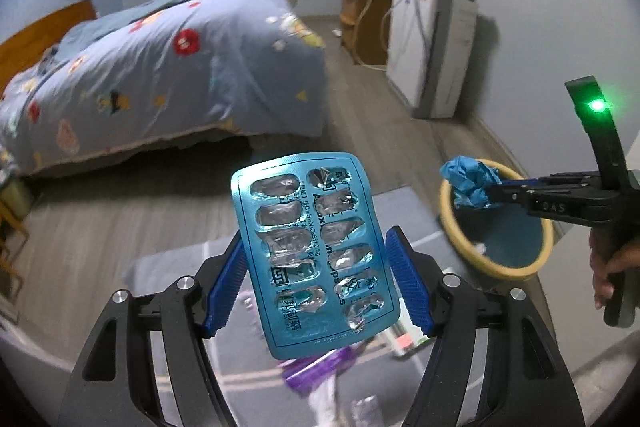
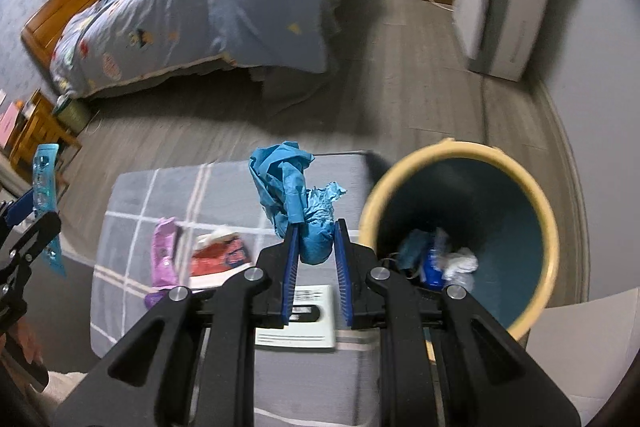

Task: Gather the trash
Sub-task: 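Carry the glove and blister pack over the bin with both tools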

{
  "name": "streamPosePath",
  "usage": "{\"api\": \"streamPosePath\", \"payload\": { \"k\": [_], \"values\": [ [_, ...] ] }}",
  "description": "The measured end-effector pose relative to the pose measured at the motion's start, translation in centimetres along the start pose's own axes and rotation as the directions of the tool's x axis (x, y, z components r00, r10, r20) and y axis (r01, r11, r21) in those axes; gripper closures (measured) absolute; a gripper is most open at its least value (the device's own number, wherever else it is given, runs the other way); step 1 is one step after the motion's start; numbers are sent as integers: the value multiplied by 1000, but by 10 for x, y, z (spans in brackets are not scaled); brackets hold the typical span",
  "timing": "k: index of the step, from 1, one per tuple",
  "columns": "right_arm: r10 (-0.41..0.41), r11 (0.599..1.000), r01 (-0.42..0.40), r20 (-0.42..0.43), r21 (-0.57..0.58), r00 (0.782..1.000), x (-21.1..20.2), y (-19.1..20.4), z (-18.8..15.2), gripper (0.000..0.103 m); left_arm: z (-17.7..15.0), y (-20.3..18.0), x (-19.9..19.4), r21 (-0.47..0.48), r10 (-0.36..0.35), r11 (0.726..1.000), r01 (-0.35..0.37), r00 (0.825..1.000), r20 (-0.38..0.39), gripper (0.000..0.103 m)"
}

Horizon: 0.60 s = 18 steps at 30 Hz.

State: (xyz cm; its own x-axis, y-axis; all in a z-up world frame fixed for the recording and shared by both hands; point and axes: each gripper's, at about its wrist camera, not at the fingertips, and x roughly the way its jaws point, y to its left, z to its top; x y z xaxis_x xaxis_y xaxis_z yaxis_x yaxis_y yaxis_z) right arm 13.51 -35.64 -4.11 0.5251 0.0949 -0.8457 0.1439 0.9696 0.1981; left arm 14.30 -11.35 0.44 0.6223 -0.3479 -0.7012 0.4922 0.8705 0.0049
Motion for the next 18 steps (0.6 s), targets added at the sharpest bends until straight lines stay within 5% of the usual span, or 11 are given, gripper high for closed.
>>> {"api": "streamPosePath", "payload": {
  "k": [18],
  "values": [
    [-119, 967, 123, -31, 224, 992, -9, -131, -24, 86, 17, -114, 59, 153, -143, 977, 146, 989, -32, 33]
  ]
}}
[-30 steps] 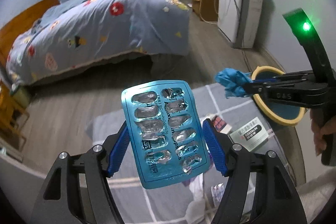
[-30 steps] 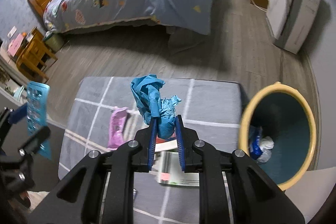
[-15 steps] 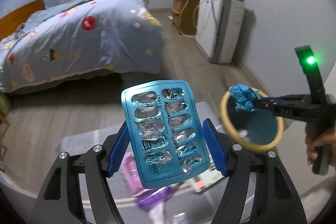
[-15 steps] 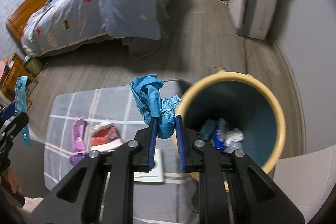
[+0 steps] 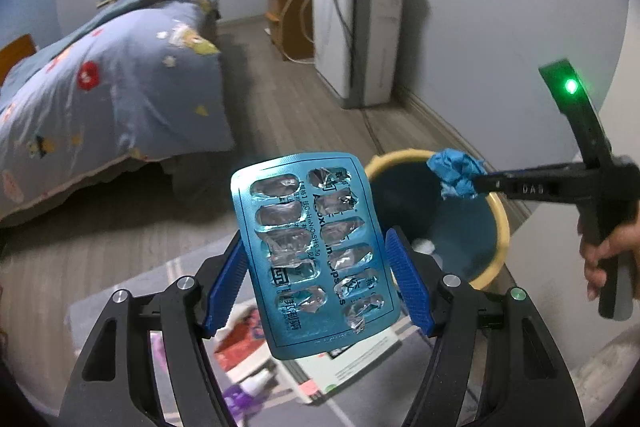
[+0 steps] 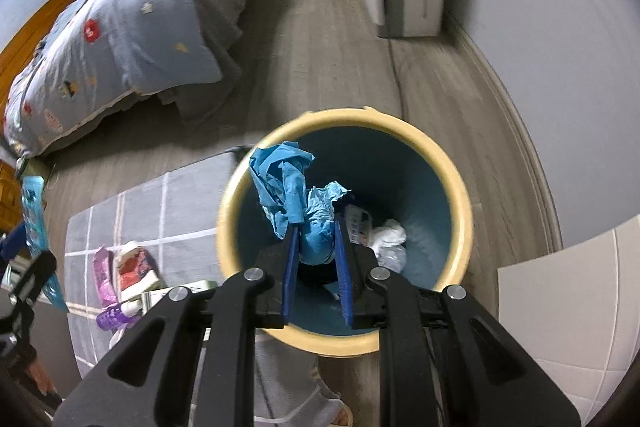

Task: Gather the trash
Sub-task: 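Carry the glove and blister pack over the bin with both tools, then open both tools to drop the glove and blister pack into the bin, then move both tools back over the trash pile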

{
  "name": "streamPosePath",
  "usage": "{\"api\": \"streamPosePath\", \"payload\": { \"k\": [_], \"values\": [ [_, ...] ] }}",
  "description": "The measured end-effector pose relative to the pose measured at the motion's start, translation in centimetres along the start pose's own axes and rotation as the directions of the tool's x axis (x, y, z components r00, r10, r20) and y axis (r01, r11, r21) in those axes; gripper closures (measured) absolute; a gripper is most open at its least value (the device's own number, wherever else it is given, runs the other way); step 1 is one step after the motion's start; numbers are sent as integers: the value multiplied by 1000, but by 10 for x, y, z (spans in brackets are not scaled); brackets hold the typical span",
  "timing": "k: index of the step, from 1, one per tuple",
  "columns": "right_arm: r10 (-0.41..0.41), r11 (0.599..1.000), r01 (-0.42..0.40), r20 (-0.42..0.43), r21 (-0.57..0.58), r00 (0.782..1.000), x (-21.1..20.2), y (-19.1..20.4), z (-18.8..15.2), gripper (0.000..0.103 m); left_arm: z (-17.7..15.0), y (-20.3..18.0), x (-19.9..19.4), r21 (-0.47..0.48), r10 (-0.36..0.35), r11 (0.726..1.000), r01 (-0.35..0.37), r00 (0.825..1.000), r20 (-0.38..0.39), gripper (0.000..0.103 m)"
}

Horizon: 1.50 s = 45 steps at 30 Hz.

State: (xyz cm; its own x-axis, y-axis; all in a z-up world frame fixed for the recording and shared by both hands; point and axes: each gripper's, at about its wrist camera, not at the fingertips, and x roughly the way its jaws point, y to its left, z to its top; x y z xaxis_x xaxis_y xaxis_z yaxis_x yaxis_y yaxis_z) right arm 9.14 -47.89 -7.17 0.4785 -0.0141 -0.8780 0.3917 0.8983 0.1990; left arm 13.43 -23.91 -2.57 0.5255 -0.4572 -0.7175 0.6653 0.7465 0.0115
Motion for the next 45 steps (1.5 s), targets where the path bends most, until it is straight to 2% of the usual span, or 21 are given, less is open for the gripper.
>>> {"api": "streamPosePath", "payload": {
  "k": [10, 16, 24, 25, 28, 31, 33, 36, 38, 41, 43, 45],
  "values": [
    [-54, 992, 61, -64, 109, 997, 20, -50, -6, 86, -8, -55, 52, 46, -92, 994, 96, 992, -91, 33],
    [-72, 987, 88, -116, 134, 991, 35, -66, -9, 86, -13, -83, 78, 115, -91, 988, 106, 988, -129, 33],
    [-79, 989, 92, -112, 115, 991, 42, -62, -5, 84, -19, -100, 92, 197, -82, 975, 107, 988, -132, 31],
    [-80, 989, 93, -112, 117, 991, 43, -62, -6, 82, -19, -101, 93, 199, -76, 975, 102, 988, -135, 29],
    [-89, 987, 101, -99, 125, 991, 40, -63, -4, 59, -18, -102, 92, 196, -70, 976, 95, 989, -130, 24],
    [-95, 987, 106, -88, 121, 992, 37, -62, -3, 55, -16, -98, 87, 182, -70, 979, 90, 991, -116, 19],
    [-95, 987, 106, -88, 123, 992, 36, -61, -3, 48, -15, -95, 84, 175, -66, 981, 85, 992, -109, 16],
    [-97, 986, 106, -71, 125, 993, 31, -57, -1, 36, -15, -88, 79, 167, -52, 983, 69, 993, -109, 14],
    [-96, 986, 103, -60, 128, 994, 27, -54, 1, 23, -16, -81, 73, 164, -41, 985, 58, 993, -107, 13],
    [-84, 987, 89, -43, 134, 996, 24, -48, 4, 10, -16, -65, 62, 147, -18, 989, 31, 996, -92, 11],
    [-71, 989, 75, -35, 129, 997, 22, -40, 5, 6, -15, -52, 53, 120, -10, 993, 19, 997, -82, 10],
    [-65, 991, 69, -34, 118, 997, 22, -32, 5, 6, -15, -36, 43, 80, -4, 997, 10, 997, -72, 10]
  ]
}}
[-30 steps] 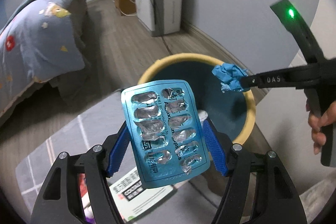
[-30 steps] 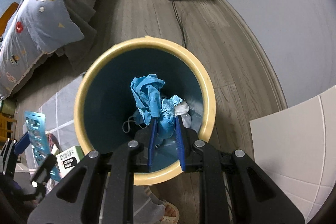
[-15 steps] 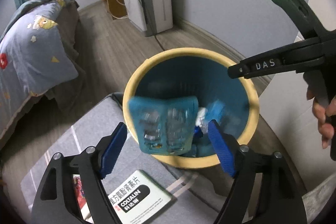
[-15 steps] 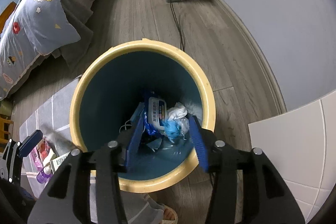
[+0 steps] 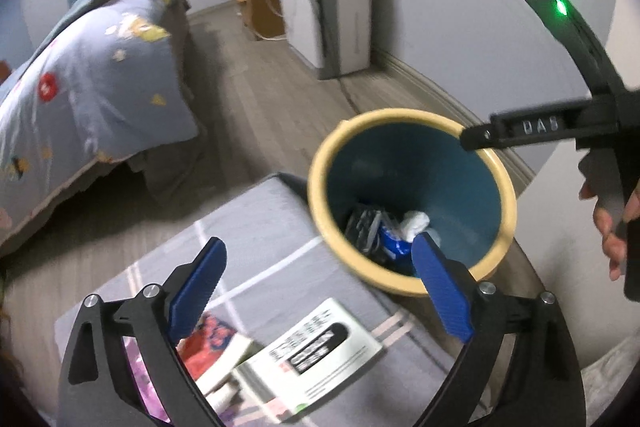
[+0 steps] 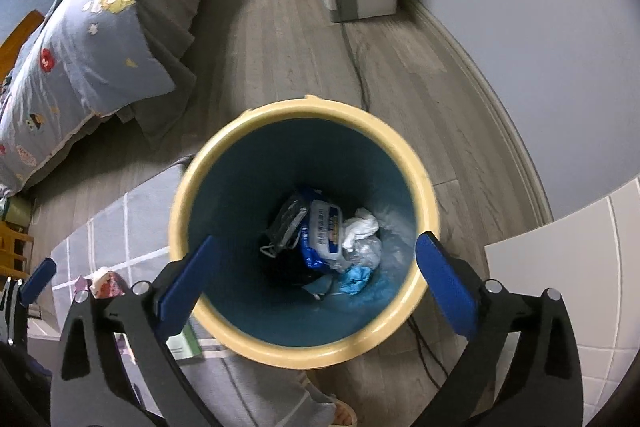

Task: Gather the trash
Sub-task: 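Move both tools back over the trash pile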

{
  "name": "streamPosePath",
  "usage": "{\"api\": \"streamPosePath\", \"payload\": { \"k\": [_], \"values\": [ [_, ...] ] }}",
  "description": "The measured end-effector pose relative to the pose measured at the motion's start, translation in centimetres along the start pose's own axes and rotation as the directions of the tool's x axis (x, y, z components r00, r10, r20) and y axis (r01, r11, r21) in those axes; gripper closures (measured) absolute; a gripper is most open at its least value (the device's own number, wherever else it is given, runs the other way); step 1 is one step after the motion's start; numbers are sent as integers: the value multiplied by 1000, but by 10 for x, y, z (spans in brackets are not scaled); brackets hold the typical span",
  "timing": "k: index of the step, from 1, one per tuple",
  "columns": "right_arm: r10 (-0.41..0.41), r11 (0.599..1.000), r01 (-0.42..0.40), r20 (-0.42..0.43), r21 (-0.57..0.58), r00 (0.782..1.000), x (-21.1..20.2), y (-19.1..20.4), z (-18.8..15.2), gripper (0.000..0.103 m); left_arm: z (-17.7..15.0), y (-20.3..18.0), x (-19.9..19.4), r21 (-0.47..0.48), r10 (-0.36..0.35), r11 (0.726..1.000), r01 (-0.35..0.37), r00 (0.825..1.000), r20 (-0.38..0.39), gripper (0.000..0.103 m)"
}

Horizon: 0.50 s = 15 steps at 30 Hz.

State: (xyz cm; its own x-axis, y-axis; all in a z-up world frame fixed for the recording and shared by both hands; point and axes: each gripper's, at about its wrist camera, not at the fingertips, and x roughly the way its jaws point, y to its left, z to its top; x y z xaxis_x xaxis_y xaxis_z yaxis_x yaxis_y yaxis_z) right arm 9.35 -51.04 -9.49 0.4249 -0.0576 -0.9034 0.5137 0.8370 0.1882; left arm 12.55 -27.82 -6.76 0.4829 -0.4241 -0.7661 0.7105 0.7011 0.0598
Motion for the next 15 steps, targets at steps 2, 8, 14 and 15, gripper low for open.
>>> {"api": "streamPosePath", "payload": {
  "k": [2, 8, 14, 15],
  "values": [
    [2, 1000, -2, -2, -20, 1000, -1, 12, -1, 6, -1, 15, -9, -35, 8, 999, -8, 1000, 9, 9],
    [25, 995, -25, -6, -92, 1000, -3, 52, -6, 6, -11, 57, -37, -123, 57, 991, -52, 998, 35, 8],
    [44, 987, -46, -17, -157, 999, -3, 92, -16, 6, -26, 94, -62, -183, 111, 978, -102, 993, 38, 8],
    [47, 984, -50, -18, -169, 999, -3, 100, -18, 6, -29, 102, -67, -199, 119, 974, -109, 992, 40, 8]
  ]
}}
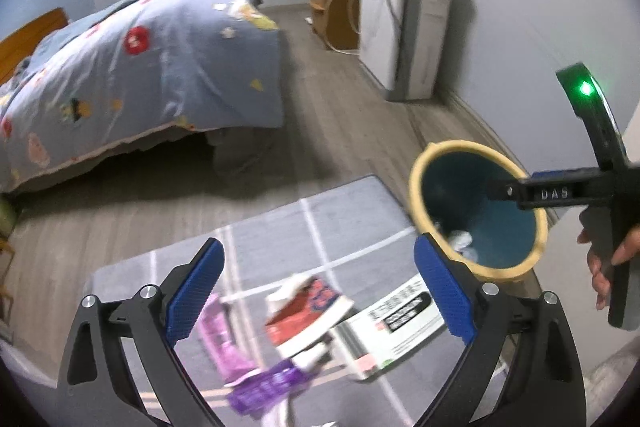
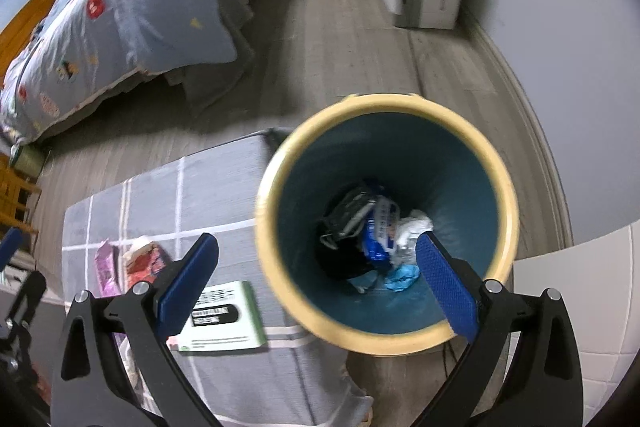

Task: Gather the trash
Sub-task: 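Move both tools back over the trash pile, then grasp the red-and-white paper cup with the right tool while the left tool grasps the pink wrapper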

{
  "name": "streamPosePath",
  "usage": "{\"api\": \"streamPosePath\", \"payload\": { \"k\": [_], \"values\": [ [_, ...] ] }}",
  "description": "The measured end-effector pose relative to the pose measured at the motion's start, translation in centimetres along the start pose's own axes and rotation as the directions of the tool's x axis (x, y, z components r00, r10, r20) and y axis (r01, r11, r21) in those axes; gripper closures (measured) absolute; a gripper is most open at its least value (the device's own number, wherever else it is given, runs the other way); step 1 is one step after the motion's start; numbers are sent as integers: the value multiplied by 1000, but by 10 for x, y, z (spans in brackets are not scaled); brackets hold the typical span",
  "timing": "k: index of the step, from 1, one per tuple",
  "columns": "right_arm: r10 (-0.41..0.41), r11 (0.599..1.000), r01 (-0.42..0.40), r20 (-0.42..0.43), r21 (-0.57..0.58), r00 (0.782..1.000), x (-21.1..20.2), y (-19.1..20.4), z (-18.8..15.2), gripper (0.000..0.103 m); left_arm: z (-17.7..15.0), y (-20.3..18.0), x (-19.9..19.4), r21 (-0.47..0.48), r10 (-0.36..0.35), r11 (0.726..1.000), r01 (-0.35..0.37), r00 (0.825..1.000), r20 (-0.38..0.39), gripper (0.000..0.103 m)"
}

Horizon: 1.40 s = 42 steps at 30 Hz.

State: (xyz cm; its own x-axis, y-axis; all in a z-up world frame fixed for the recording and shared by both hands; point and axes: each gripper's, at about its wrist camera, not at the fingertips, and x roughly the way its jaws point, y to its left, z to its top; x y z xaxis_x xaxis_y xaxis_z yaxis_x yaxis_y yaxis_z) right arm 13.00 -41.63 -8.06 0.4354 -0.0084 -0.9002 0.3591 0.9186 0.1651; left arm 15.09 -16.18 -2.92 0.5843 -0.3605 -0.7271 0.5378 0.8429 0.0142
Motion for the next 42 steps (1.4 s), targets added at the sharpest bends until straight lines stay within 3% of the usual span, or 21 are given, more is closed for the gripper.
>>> {"api": "streamPosePath", "payload": {
  "k": [15, 23, 34, 42],
  "values": [
    [-9, 980, -1, -47, -200, 999, 22, 91, -18, 6, -27, 88, -29, -126, 107, 986, -108, 994, -11, 8],
    [-3, 964, -21, -89, -266, 996, 40, 136, -25, 6, -53, 117, -21, -111, 196, 972, -206, 976, -97, 8],
    [-15, 922, -66, -207, -383, 978, 89, 200, -47, 6, -82, 161, -26, -149, 218, 959, -241, 963, -156, 8],
    [-43, 911, -71, -264, -405, 964, 121, 223, -57, 6, -84, 170, -25, -166, 192, 961, -219, 968, -164, 8]
  ]
}}
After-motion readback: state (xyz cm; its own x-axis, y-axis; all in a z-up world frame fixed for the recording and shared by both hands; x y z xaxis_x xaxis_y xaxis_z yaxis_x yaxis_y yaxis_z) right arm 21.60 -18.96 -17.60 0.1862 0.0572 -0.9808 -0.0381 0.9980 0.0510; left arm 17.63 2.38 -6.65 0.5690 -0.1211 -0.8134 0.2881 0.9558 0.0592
